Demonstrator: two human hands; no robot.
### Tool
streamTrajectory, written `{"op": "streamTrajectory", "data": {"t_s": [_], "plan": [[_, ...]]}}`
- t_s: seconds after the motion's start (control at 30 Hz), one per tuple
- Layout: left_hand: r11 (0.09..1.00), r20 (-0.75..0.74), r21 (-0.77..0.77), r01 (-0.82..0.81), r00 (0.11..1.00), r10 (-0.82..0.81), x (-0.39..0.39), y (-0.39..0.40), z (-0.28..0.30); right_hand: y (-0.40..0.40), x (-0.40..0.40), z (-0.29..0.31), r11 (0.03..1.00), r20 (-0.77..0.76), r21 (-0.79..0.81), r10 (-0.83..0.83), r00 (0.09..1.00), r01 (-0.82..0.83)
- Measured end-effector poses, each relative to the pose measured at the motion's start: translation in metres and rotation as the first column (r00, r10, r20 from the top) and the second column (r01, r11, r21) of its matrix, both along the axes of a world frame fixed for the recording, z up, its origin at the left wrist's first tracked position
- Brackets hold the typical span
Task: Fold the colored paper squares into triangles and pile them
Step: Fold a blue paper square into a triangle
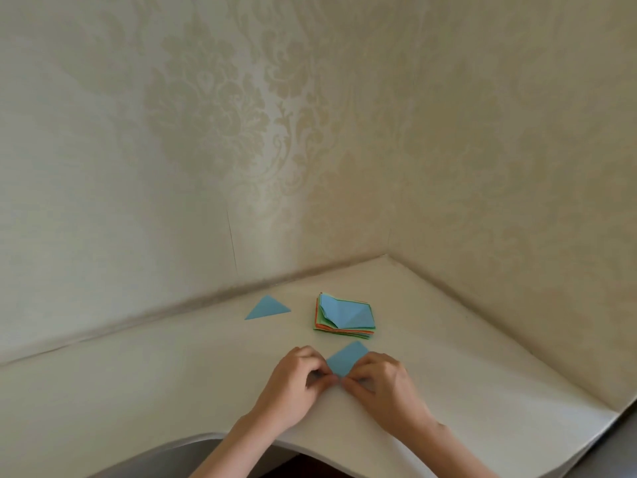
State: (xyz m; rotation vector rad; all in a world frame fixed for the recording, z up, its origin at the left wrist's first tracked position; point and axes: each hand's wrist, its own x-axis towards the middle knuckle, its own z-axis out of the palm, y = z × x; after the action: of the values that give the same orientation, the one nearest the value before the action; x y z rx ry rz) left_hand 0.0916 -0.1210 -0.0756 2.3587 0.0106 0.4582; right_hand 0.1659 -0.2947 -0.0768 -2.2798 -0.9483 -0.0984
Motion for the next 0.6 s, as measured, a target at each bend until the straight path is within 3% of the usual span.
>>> {"op": "streamTrajectory", "data": {"t_s": [0.37,0.6], "plan": [[0.988,-0.032,-0.074,-0.134,0.991,0.132,0.0085,-0.0093,-0.0028,0.0072,0.0002,-0.0009,0.986,-0.151,0.059,-0.149,0.977,0.159],[0.982,-0.08,-0.16,-0.103,0.993,0.092,0.0059,0.0005,0.0006,0.0057,0.0038,0.0065,0.992,-0.216,0.02,-0.12,0.969,0.128]]}}
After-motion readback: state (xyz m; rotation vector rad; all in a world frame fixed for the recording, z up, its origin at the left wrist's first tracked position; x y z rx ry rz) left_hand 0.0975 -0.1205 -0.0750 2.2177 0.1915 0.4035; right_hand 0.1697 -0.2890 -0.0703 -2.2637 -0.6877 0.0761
